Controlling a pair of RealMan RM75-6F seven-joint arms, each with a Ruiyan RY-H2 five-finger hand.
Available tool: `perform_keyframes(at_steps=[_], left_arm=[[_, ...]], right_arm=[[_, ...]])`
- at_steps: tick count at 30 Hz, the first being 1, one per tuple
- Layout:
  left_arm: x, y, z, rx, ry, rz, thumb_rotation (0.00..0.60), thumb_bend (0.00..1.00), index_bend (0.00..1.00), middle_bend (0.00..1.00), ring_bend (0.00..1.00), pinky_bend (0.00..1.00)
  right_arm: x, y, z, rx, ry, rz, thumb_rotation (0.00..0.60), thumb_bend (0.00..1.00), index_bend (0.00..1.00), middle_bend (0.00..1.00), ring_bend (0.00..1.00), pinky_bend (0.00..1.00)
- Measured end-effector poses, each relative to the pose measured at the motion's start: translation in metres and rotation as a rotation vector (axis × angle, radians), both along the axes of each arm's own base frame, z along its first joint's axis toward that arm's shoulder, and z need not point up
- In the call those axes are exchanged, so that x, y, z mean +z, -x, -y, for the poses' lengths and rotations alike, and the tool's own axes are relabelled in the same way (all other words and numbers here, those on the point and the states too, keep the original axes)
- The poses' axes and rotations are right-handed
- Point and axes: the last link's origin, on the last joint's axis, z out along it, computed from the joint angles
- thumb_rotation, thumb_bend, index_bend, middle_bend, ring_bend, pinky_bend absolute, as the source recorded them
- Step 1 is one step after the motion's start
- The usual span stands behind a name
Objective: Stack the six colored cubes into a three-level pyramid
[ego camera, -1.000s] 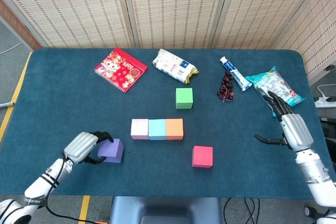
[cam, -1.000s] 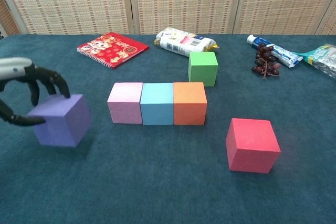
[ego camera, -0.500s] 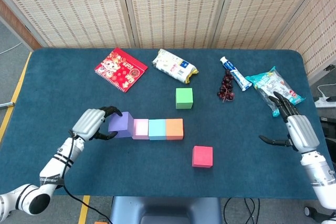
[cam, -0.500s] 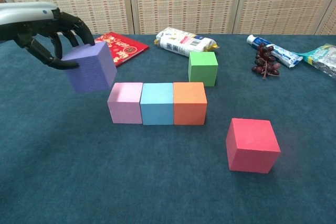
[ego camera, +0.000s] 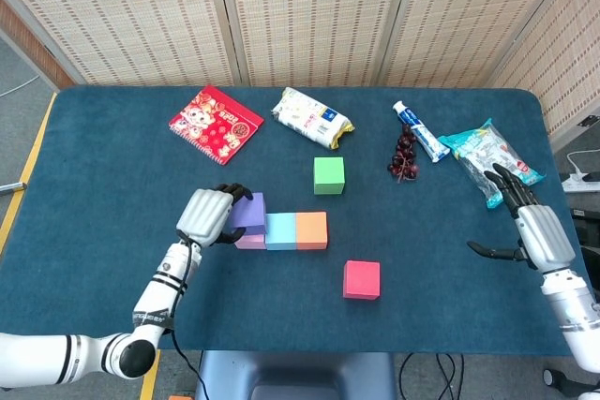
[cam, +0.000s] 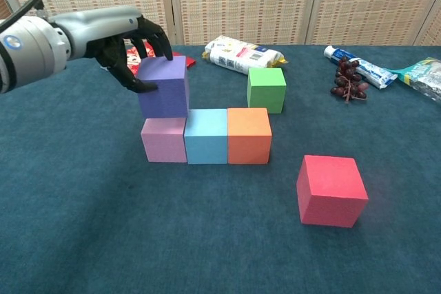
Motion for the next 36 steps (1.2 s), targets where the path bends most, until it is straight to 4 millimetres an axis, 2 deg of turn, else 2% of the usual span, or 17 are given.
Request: perform_keyframes(at_steps=[5, 9, 21, 36], left_arm=[[-0.011, -0.02, 0.007, -0.002, 0.03, 0.012, 0.6, 0.31, 0.25, 0.39, 0.35, 0.49], [-0.017, -0.024, 0.009, -0.007, 0.03, 0.012, 0.6, 0.31, 0.25, 0.39, 0.35, 0.49], [-0.027, -0.014, 0.006, -0.032, 0.041, 0.014, 0.6, 0.32, 0.24, 0.36, 0.31, 0.39], [-0.029, -0.005, -0.001, -0.042, 0.051, 0.02, 0.6, 0.31, 0.23, 0.36, 0.3, 0.38]], right_arm=[[0.001, 0.002, 0.001, -0.003, -0.002, 0.003, 0.6, 0.24, 0.0, 0.08, 0.06, 0.22], [0.001, 0.003, 0.001, -0.005, -0.004, 0.003, 0.6, 0.24, 0.0, 0.08, 0.06, 0.22], [0.003, 0.006, -0.001, -0.011, 0.002, 0.007, 0.6, 0.24, 0.0, 0.08, 0.06, 0.22], [0.004, 0.006, -0.003, -0.02, 0.01, 0.004, 0.6, 0.24, 0.0, 0.08, 0.06, 0.22]])
